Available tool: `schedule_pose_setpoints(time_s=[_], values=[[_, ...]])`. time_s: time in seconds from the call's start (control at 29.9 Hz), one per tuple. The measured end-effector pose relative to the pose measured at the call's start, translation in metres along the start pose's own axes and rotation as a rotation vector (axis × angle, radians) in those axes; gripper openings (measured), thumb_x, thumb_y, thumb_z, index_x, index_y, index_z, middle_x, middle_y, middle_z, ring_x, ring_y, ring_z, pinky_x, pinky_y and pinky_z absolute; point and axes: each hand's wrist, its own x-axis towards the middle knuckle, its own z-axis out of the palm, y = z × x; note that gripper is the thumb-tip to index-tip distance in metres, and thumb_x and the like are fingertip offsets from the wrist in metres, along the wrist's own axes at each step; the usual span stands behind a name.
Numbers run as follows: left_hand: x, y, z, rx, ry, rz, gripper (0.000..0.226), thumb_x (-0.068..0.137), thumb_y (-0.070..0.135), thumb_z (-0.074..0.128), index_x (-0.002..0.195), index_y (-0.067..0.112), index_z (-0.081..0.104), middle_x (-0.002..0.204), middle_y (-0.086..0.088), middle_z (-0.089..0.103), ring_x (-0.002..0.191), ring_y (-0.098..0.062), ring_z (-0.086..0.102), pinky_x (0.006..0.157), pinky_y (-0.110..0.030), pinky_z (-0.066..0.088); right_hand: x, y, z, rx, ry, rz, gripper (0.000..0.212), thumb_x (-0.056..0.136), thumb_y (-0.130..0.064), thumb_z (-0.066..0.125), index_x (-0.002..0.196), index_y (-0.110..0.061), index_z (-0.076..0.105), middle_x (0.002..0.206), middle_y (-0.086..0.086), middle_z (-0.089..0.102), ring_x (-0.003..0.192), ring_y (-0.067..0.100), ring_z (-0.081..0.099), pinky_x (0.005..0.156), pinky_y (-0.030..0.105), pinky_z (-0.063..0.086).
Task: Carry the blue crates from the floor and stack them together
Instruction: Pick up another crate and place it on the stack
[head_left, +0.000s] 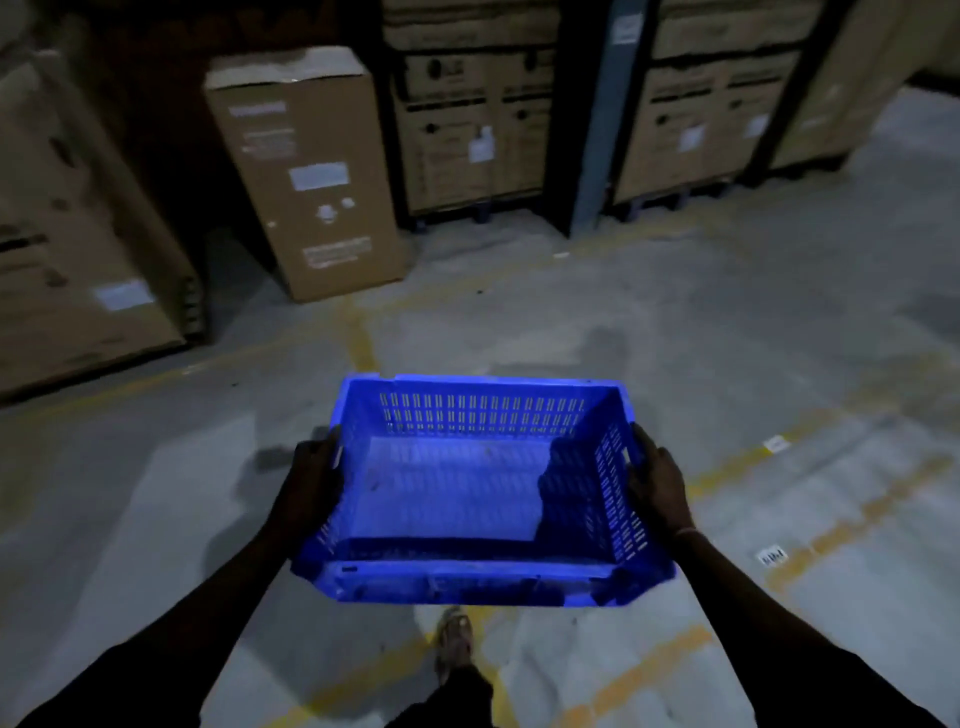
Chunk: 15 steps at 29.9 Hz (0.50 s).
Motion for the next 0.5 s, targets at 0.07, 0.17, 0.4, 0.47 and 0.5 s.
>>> schedule_pose_setpoints(time_s=[0.07,0.17,0.4,0.47,0.5], values=[[0.043,0.024,0.027,0.021,-0.042,-0.003,0.049,0.098,0.021,0.052,0.147,0.020,0.044,0.117,0.018,0.045,0.125,-0.040,0.052,0.104,-0.049,0.044,0.006,0.024,-0.020,-0.021,0.054,0.068,0.071,0.083,-0.028,0.043,0.154,-0.017,0.038,0.094,0.014,0.050,0.085,0.039,0.058,0.071,0.033,0.034],[0.113,0.057,0.069,0.117,-0.083,0.158,0.055,0.097,0.010,0.055,0.150,0.019,0.041,0.103,0.027,0.033,0.119,-0.033,0.052,0.100,-0.043,0.043,0.020,0.058,-0.048,-0.018,0.137,0.187,0.072,0.083,-0.031,0.043,0.154,-0.019,0.037,0.097,0.011,0.048,0.089,0.039,0.058,0.073,0.032,0.033],[0.255,0.158,0.165,0.081,-0.289,0.497,0.066,0.088,0.017,0.045,0.153,0.006,0.036,0.112,-0.012,0.046,0.080,-0.021,0.056,0.073,-0.021,0.037,0.047,0.126,-0.105,-0.033,0.338,0.389,0.072,0.083,-0.036,0.050,0.153,-0.026,0.038,0.094,0.011,0.054,0.089,0.041,0.061,0.073,0.033,0.037],[0.290,0.191,0.192,0.089,-0.336,0.553,0.067,0.088,0.020,0.044,0.154,0.011,0.036,0.115,-0.013,0.047,0.084,-0.027,0.059,0.075,-0.025,0.041,0.050,0.145,-0.118,-0.022,0.386,0.436,0.071,0.084,-0.033,0.054,0.153,-0.027,0.039,0.094,0.012,0.056,0.091,0.040,0.061,0.074,0.034,0.040],[0.306,0.212,0.206,0.092,-0.356,0.585,0.066,0.089,0.020,0.045,0.154,0.012,0.035,0.116,-0.014,0.047,0.086,-0.029,0.060,0.076,-0.027,0.043,0.050,0.154,-0.127,-0.016,0.420,0.480,0.071,0.084,-0.032,0.054,0.153,-0.025,0.040,0.094,0.011,0.054,0.092,0.041,0.061,0.075,0.034,0.040]])
